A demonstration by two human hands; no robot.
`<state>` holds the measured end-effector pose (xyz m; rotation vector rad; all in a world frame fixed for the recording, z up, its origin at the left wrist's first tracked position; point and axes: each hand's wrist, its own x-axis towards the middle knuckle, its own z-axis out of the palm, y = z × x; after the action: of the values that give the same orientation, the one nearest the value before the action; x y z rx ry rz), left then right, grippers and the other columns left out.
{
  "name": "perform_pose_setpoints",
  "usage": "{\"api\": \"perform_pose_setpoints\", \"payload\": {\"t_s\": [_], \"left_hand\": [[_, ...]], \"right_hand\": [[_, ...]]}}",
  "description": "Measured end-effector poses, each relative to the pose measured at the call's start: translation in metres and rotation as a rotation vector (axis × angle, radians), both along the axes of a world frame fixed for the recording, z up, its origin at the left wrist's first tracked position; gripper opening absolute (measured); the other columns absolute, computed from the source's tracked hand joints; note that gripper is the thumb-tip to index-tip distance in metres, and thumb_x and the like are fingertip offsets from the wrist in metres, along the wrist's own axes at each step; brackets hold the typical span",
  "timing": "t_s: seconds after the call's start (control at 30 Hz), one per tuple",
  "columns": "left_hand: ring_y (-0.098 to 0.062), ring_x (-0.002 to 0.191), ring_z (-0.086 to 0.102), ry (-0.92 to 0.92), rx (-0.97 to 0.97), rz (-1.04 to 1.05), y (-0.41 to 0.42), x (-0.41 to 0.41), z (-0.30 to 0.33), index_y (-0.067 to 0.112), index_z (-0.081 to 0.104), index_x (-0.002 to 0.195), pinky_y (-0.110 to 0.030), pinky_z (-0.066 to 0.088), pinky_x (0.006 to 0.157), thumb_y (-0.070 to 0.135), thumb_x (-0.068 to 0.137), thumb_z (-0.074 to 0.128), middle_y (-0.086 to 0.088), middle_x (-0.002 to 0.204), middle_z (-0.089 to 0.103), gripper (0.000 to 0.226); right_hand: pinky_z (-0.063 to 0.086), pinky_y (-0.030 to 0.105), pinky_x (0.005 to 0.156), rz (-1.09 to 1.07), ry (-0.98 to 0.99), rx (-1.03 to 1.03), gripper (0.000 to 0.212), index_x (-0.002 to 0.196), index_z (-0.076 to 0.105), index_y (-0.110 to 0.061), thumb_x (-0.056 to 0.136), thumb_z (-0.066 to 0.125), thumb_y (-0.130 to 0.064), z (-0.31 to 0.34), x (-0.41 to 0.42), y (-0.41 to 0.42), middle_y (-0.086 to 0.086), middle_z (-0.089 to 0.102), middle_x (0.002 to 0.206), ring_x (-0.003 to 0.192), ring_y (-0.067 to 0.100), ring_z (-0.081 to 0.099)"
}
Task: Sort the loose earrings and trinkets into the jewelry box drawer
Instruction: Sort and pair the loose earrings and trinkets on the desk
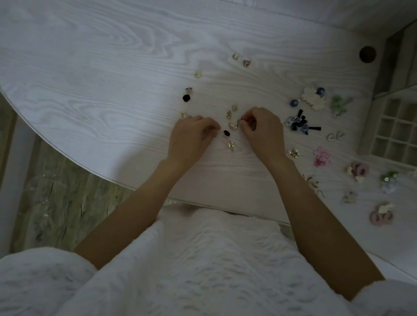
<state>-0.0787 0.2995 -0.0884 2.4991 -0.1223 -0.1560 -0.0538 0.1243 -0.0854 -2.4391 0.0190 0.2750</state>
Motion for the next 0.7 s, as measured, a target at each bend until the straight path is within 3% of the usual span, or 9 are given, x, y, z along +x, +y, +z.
{"api": "perform_pose_setpoints", "payload": {"t_s": [0.2,0.37,0.57,0.7], "left_hand": [[-0.003,0.075,0.062,0.144,-0.272,0.259,0.001,0.004,0.006,0.016,0.071,0.093,-0.02,0.051,0.077,0.014,0.081,0.068,0.007,0.081,0.068,0.012],[-0.005,0.08,0.065,0.123,-0.327,0.263,0.002,0.007,0.004,0.012,0.071,0.097,-0.013,0.05,0.078,0.009,0.083,0.066,0.002,0.088,0.071,0.015],[-0.005,0.085,0.065,0.111,-0.328,0.251,0.004,0.007,0.004,0.014,0.07,0.099,-0.009,0.047,0.08,0.007,0.085,0.062,0.008,0.091,0.069,0.017],[-0.01,0.085,0.063,0.115,-0.248,0.163,0.003,0.004,0.004,0.016,0.068,0.104,-0.022,0.051,0.081,0.007,0.08,0.061,0.002,0.097,0.069,0.027]], "right_hand": [[0.04,0.025,0.07,0.024,-0.017,-0.055,0.014,0.093,0.065,-0.008,0.089,0.056,-0.018,0.002,-0.009,-0.006,0.008,0.062,0.091,0.08,0.015,0.053],[0.04,0.024,0.069,0.015,-0.048,-0.051,0.013,0.096,0.064,-0.006,0.088,0.057,-0.013,0.0,-0.013,-0.01,0.01,0.063,0.092,0.082,0.019,0.057],[0.036,0.022,0.066,0.022,-0.06,-0.042,0.016,0.102,0.062,-0.008,0.087,0.056,-0.012,-0.002,-0.015,-0.01,0.008,0.061,0.092,0.076,0.012,0.05],[0.041,0.023,0.068,0.038,-0.071,-0.009,0.022,0.109,0.06,-0.011,0.087,0.058,-0.014,0.0,-0.012,-0.006,0.006,0.058,0.096,0.078,0.009,0.049]]}}
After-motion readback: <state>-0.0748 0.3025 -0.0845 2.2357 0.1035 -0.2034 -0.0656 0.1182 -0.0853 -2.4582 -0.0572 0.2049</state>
